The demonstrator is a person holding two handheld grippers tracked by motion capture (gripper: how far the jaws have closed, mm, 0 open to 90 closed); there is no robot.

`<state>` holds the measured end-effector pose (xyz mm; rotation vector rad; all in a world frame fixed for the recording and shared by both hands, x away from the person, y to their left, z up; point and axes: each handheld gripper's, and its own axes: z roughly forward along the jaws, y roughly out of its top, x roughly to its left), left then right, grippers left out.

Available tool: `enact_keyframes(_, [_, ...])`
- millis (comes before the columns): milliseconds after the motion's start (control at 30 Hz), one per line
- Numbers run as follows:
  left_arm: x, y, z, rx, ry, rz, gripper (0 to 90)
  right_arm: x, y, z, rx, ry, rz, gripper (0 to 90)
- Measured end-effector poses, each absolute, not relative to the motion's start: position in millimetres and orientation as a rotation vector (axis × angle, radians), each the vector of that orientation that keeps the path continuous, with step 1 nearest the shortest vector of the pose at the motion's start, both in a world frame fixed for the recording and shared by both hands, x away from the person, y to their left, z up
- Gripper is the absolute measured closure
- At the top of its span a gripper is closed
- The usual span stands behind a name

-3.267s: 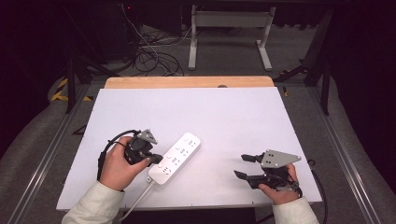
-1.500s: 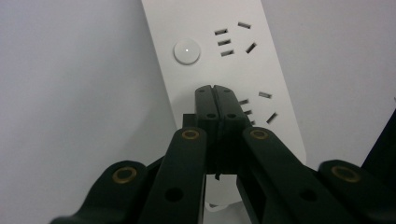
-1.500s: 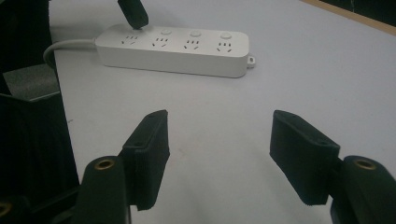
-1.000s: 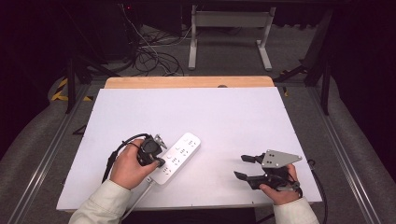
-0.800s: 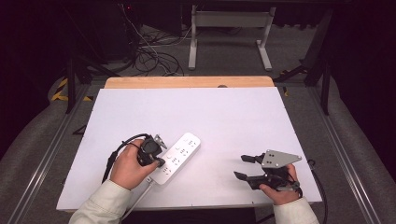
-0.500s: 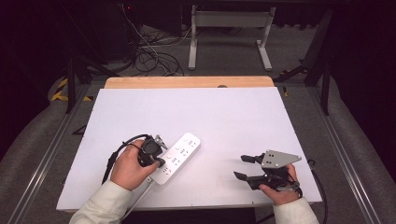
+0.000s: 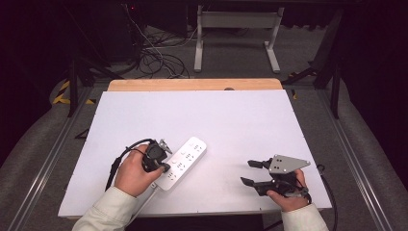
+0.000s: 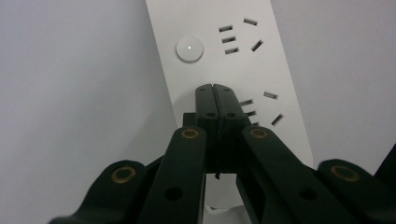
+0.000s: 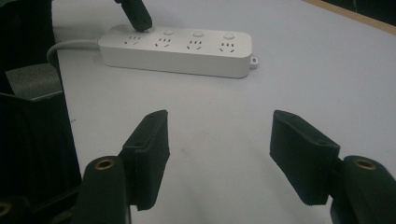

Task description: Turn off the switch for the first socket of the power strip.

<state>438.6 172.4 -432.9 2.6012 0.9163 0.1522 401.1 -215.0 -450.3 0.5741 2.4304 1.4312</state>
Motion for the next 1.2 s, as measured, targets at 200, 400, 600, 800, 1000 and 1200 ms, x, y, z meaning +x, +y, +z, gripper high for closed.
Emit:
enact_keyframes(200, [441,178,-436,2.544,0.918,0.105,90.0,401,-215,-450,0.574,2.432,1.430,38.3])
enact_keyframes(400, [432,185,-417,2.491,0.902,0.208,90.0,402,-216,-450,0.576,2.429,1.434,38.4])
enact_keyframes(600, [423,187,-402,2.458,0.876,0.240,90.0,402,-215,-451,0.578,2.432,1.430,38.4])
enact_keyframes(800, [420,187,-397,2.449,0.873,0.246,90.0,402,-215,-451,0.580,2.432,1.430,38.4])
enact_keyframes(1000, [420,188,-395,2.444,0.870,0.247,90.0,402,-215,-451,0.580,2.431,1.429,38.4])
enact_keyframes(1200, [419,190,-394,2.407,0.858,0.227,89.8,402,-216,-451,0.578,2.430,1.430,38.4])
